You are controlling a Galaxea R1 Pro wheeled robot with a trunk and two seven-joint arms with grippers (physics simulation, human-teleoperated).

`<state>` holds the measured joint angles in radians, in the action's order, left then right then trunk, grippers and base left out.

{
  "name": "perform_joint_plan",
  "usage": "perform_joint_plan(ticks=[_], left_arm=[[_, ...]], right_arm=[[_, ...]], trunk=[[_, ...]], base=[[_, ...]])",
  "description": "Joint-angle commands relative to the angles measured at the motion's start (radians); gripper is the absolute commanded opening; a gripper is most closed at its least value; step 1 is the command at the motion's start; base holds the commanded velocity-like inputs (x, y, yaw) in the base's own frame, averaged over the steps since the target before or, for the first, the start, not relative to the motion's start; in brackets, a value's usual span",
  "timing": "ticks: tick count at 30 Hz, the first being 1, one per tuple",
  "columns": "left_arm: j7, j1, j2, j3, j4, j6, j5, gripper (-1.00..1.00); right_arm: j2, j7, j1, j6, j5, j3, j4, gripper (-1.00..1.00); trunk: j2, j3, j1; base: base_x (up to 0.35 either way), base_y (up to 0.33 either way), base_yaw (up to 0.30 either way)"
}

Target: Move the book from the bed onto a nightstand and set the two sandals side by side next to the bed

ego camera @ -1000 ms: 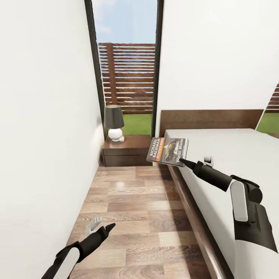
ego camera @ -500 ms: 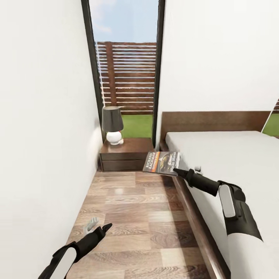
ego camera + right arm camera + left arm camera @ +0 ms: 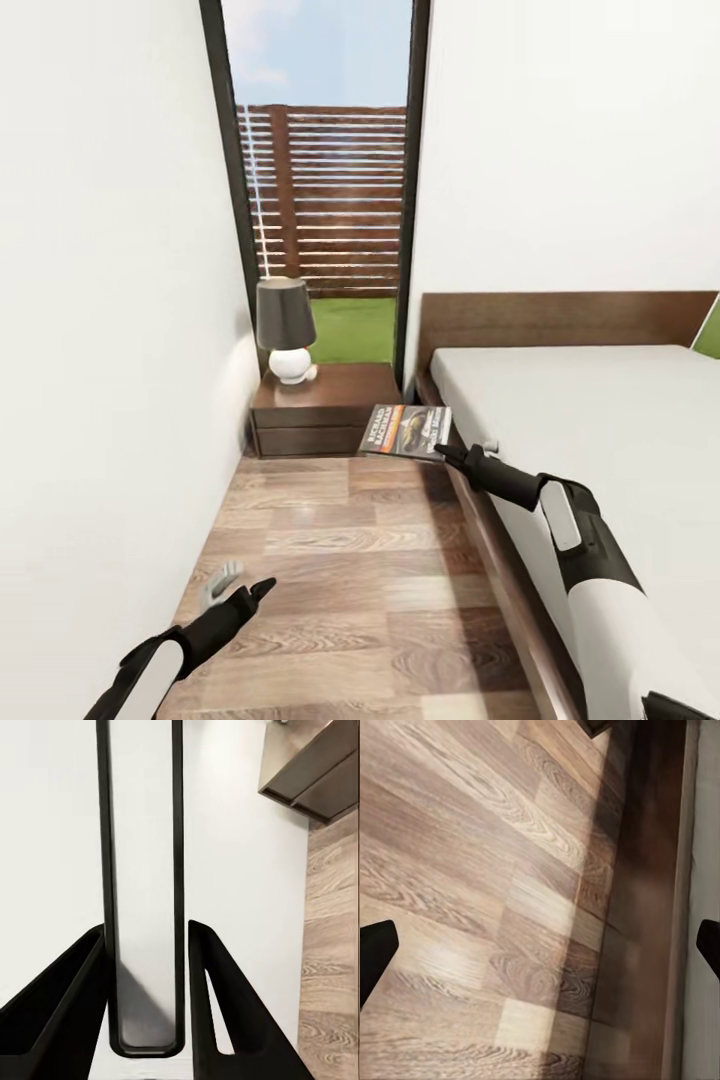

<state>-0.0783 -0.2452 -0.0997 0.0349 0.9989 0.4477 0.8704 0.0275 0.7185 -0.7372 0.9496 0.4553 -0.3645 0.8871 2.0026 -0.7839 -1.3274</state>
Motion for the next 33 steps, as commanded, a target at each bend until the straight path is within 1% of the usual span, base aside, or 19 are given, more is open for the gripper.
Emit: perform_joint_plan(ticks=[1, 6, 8, 9, 15, 16, 17, 19, 20, 27, 33], left_arm=[[0.000, 0.000, -0.001, 0.001, -0.001, 0.003, 0.004, 1.00], [0.000, 0.000, -0.006, -0.002, -0.004, 0.003, 0.004, 1.00], [0.000, 0.001, -0.011, -0.002, -0.005, 0.003, 0.004, 1.00], [0.000, 0.004, -0.019, -0.002, -0.007, 0.003, 0.005, 1.00], [0.000, 0.006, -0.030, -0.003, -0.010, 0.003, 0.006, 1.00], [0.000, 0.007, -0.034, -0.003, -0.019, 0.003, 0.006, 1.00], [0.000, 0.007, -0.034, -0.003, -0.019, 0.003, 0.006, 1.00], [0.000, 0.007, -0.036, -0.003, -0.023, 0.004, 0.007, 1.00], [0.000, 0.007, -0.037, -0.003, -0.032, 0.005, 0.007, 1.00], [0.000, 0.007, -0.037, -0.004, -0.035, 0.005, 0.007, 1.00], [0.000, 0.007, -0.036, -0.003, -0.044, 0.004, 0.007, 1.00]], right_arm=[[-0.001, 0.006, -0.002, -0.003, 0.005, -0.003, -0.004, -1.00], [-0.002, 0.001, -0.004, -0.023, 0.005, -0.003, -0.018, -1.00], [-0.003, -0.001, -0.004, -0.026, 0.005, -0.003, -0.022, -1.00], [-0.003, -0.002, -0.006, -0.029, 0.005, -0.004, -0.036, -1.00], [-0.005, -0.002, -0.006, -0.030, 0.005, -0.004, -0.049, -1.00], [-0.005, -0.005, -0.009, -0.030, 0.004, -0.003, -0.075, -1.00], [-0.005, -0.005, -0.009, -0.030, 0.004, -0.003, -0.075, -1.00], [-0.004, -0.009, -0.020, -0.030, 0.004, -0.003, -0.116, -1.00], [-0.001, -0.016, -0.088, -0.032, 0.005, -0.003, -0.278, -1.00], [0.000, -0.015, -0.105, -0.036, 0.006, -0.002, -0.324, -1.00], [0.000, -0.017, -0.110, -0.041, 0.005, -0.003, -0.341, -1.00]], trunk=[[0.000, -0.001, 0.000], [0.000, -0.001, 0.000], [0.000, -0.001, 0.000], [0.000, -0.001, 0.000], [0.000, -0.001, 0.000], [0.000, -0.001, 0.000], [0.000, -0.001, 0.000], [0.000, -0.001, 0.000], [0.000, -0.001, 0.000], [0.000, -0.001, 0.000], [0.000, -0.001, 0.000]], base=[[0.328, 0.000, 0.000], [0.328, 0.000, 0.000], [0.328, 0.000, 0.000], [0.328, 0.000, 0.000], [0.328, 0.000, 0.000], [0.328, 0.000, 0.000], [0.328, 0.000, 0.000], [0.328, 0.000, 0.000], [0.328, 0.000, 0.000], [0.328, 0.000, 0.000], [0.328, 0.000, 0.000]])
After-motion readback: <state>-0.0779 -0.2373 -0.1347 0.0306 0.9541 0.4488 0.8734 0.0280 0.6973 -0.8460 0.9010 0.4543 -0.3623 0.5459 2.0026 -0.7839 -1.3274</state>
